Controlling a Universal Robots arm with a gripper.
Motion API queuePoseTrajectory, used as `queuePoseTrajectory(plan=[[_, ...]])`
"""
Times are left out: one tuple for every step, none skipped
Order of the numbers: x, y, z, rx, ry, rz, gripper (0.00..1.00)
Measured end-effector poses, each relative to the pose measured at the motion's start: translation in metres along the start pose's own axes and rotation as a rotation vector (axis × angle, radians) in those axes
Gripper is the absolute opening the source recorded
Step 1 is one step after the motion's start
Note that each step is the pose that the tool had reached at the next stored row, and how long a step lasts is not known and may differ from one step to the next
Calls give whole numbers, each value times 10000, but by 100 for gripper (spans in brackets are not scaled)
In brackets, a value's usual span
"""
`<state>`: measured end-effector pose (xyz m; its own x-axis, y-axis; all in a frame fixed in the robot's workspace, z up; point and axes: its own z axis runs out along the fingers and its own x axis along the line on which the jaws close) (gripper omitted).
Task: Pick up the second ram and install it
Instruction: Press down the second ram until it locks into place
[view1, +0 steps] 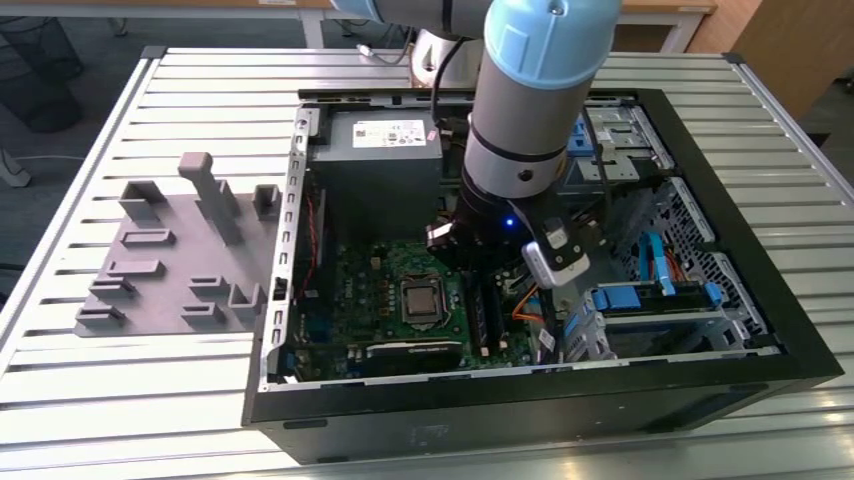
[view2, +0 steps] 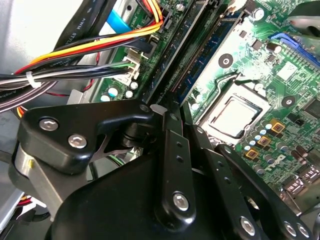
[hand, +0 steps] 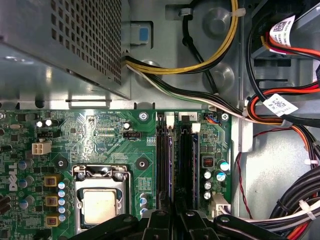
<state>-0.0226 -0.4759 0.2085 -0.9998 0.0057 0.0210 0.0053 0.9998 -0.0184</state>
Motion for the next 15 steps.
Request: queuePoseTrajectory(plan=[[0,0,4,-2,0,0,14],[0,0,9,-2,0,0,14],[0,1,14,-1,0,0,14],[0,1,20,-1,0,-1,14],[0,1,24,0,0,0,14],[0,0,28,-1,0,-1,14],[0,1,32,-1,0,-1,14],[0,1,36,-2,0,-1,14],[-1,1,39,-3,0,-1,14],[-1,1,40,-4,0,-1,14],[0,1,41,-3,0,0,14],[-1,1,41,-3,1,-1,14],[-1,1,41,-5,1,-1,14],[-1,1,42,-6,0,-1,14],[-1,1,42,-5,0,-1,14]])
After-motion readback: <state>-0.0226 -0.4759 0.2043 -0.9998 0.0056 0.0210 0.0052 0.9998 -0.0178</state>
